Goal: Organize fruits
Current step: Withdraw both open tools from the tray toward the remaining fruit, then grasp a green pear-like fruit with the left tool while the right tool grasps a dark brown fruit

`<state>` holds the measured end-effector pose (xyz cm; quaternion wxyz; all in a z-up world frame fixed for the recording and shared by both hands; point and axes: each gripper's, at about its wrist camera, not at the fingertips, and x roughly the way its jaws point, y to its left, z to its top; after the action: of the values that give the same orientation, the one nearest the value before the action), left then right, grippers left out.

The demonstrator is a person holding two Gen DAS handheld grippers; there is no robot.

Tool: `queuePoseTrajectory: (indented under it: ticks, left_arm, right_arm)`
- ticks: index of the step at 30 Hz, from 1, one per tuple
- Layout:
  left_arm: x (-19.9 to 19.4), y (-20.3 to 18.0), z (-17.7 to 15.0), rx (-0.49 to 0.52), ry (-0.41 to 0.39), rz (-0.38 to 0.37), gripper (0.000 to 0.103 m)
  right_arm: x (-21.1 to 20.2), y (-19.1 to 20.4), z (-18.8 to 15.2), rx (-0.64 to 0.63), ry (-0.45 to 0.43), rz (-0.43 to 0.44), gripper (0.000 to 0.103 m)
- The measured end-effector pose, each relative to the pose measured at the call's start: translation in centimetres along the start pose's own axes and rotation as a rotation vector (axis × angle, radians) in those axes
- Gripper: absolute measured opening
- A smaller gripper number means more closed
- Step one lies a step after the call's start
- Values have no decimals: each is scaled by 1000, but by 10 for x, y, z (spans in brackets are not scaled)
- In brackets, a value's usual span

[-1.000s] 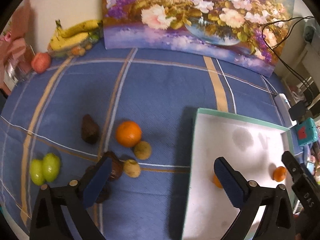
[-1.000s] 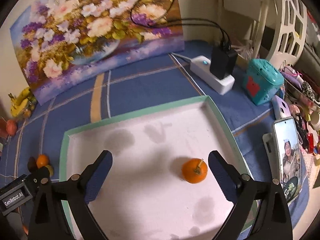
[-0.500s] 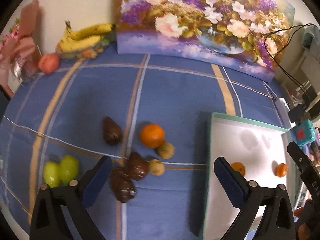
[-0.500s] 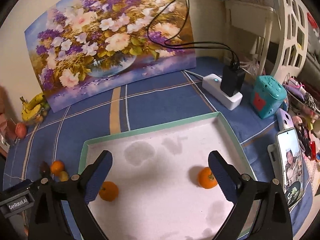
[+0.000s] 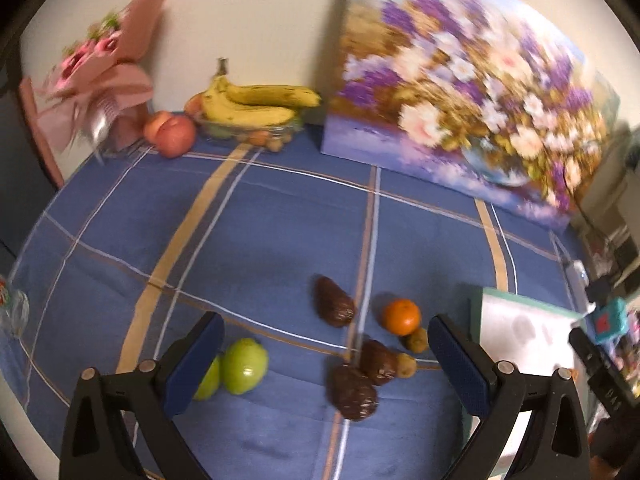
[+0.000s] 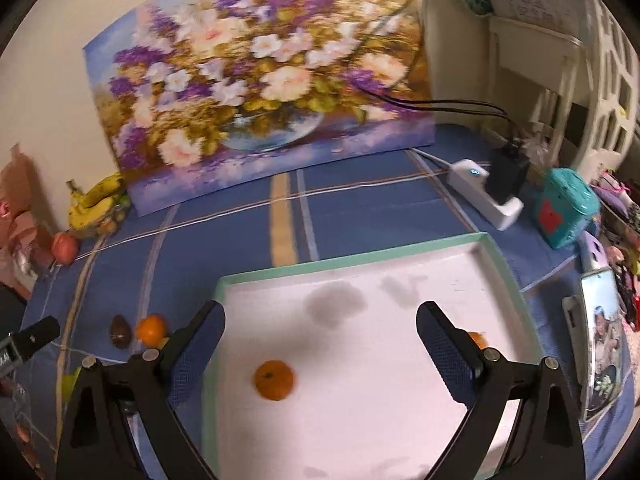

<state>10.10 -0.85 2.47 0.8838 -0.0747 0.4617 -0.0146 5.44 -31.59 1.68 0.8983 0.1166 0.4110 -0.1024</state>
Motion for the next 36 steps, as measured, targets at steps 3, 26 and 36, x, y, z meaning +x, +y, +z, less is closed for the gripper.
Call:
queuePoseTrajectory:
  ticks: [3,26,36]
  left_arm:
    - [-9,29,7,-56,-25,2,103]
    - [16,124,-5,-238,153,9,98]
    - [60,124,-25,-259,312,-2,93]
  right_arm:
    - [-1,21,0,-26,4,54,97]
    - [9,160,-21,-122,148,365,78]
    - [53,181,-56,-147,355,352,70]
